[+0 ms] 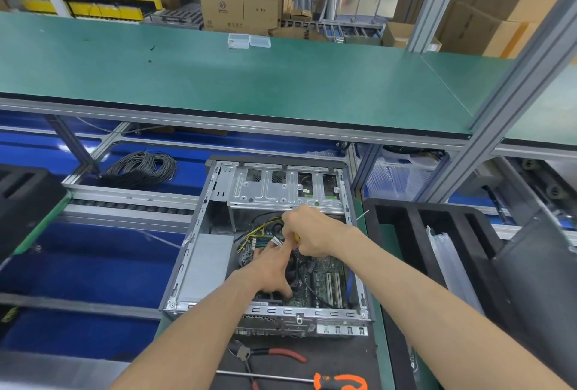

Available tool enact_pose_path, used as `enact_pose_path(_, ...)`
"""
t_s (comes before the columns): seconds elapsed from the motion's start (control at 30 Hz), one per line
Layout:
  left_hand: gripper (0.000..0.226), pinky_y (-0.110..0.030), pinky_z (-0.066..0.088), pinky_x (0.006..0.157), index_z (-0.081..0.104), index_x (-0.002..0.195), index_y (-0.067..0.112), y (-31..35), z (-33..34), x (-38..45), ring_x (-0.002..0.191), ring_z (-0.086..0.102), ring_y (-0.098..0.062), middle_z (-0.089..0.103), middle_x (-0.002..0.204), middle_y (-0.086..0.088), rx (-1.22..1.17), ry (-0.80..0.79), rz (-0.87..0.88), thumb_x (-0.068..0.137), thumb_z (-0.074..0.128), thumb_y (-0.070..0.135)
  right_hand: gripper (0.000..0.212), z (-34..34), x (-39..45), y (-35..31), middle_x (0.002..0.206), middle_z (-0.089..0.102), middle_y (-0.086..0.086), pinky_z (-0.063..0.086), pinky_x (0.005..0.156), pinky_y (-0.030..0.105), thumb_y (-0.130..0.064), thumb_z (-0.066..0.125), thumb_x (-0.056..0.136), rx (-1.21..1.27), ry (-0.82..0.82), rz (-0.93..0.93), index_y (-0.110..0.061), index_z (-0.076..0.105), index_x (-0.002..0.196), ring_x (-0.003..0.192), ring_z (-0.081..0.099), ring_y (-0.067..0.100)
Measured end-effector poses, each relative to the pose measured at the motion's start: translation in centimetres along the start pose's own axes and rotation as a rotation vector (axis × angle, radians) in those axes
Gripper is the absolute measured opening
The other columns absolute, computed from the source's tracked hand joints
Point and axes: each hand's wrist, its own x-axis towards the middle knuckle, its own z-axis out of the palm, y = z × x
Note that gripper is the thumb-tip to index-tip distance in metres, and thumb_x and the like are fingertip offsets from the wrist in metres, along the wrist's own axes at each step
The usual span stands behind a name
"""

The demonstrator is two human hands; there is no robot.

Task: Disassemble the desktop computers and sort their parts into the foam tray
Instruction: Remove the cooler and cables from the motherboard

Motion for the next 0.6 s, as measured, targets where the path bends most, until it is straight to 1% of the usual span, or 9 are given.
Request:
enact_pose_path(0.1,0.121,-0.060,0.019,0.114,-0.005,0.142,0.039,0.0,-0.1,-0.1,0.139,0.028,-0.042,0.051,0.116,-0.008,-0.019,0.014,0.003,0.063,0.086,0.036,0.020,0.2,-0.2,0.3,0.094,0.064,0.009,0.042,0.067,0.031,-0.007,0.060,0.083,0.057,0.074,0.061,-0.010,0.070,0.099,0.083,0.052,0.024)
enact_pose_path(0.13,0.117,-0.060,0.018,0.114,-0.002,0.137,0.041,0.0,-0.1,-0.1,0.139,0.028,-0.042,0.052,0.116,-0.009,-0.022,0.022,0.004,0.062,0.087,0.036,0.014,0.3,-0.2,0.3,0.087,0.060,0.010,0.043,0.065,0.032,-0.017,0.060,0.087,0.050,0.105,0.108,-0.009,0.065,0.097,0.083,0.057,0.028)
enact_pose_path(0.2,0.119,-0.061,0.014,0.116,-0.007,0.134,0.046,0.1,-0.1,-0.1,0.143,0.023,-0.042,0.052,0.121,-0.012,-0.027,0.008,-0.009,0.063,0.088,0.034,0.026,0.4,-0.1,0.3,0.076,0.043,0.007,0.041,0.060,0.034,-0.027,0.058,0.096,0.013,0.100,0.206,-0.008,0.051,0.079,0.076,0.056,0.032)
enact_pose_path(0.27,0.125,-0.060,0.011,0.118,-0.013,0.135,0.049,0.1,-0.1,-0.1,0.147,0.018,-0.041,0.052,0.126,-0.013,-0.027,0.001,-0.016,0.064,0.088,0.033,0.038,0.5,-0.1,0.2,0.071,0.037,0.005,0.034,0.051,0.032,-0.021,0.058,0.098,0.011,0.079,0.207,-0.011,0.039,0.066,0.064,0.048,0.027)
enact_pose_path(0.3,0.126,-0.060,0.012,0.118,-0.013,0.139,0.048,0.1,-0.1,-0.1,0.147,0.018,-0.041,0.052,0.127,-0.013,-0.021,0.000,-0.016,0.064,0.087,0.034,0.038,0.5,-0.1,-0.1,0.068,0.038,0.007,0.034,0.049,0.033,-0.015,0.059,0.096,0.005,0.069,0.180,-0.011,0.039,0.064,0.062,0.046,0.027)
enact_pose_path(0.37,0.128,-0.059,0.014,0.117,-0.008,0.151,0.036,0.2,-0.2,-0.1,0.147,0.018,-0.040,0.050,0.134,-0.012,0.007,-0.013,-0.017,0.065,0.086,0.036,0.030,0.5,0.0,-0.6,0.065,0.046,0.009,0.043,0.053,0.035,-0.002,0.058,0.086,-0.008,0.039,0.120,-0.011,0.045,0.060,0.068,0.051,0.032)
enact_pose_path(0.47,0.118,-0.058,0.018,0.116,0.009,0.156,0.023,0.3,-0.4,0.0,0.142,0.025,-0.034,0.045,0.142,-0.008,0.046,-0.016,-0.011,0.066,0.085,0.037,0.020,0.3,0.1,-0.6,0.084,0.065,0.011,0.055,0.068,0.040,0.007,0.059,0.077,-0.003,-0.012,0.024,-0.010,0.067,0.071,0.082,0.062,0.032)
enact_pose_path(0.53,0.118,-0.057,0.018,0.116,0.009,0.155,0.021,0.5,-0.4,-0.1,0.140,0.027,-0.033,0.046,0.139,-0.009,0.043,-0.011,-0.015,0.066,0.085,0.036,0.026,0.1,0.1,-0.3,0.096,0.069,0.010,0.054,0.073,0.039,0.008,0.058,0.077,0.033,0.003,0.003,-0.010,0.074,0.086,0.090,0.062,0.029)
enact_pose_path(0.6,0.122,-0.057,0.017,0.116,0.002,0.154,0.023,0.5,-0.4,-0.2,0.137,0.029,-0.034,0.050,0.131,-0.010,0.013,-0.003,-0.021,0.065,0.086,0.035,0.025,0.4,-0.1,0.2,0.098,0.067,0.009,0.047,0.069,0.033,0.000,0.059,0.080,0.073,0.059,0.033,-0.009,0.070,0.100,0.091,0.059,0.028)
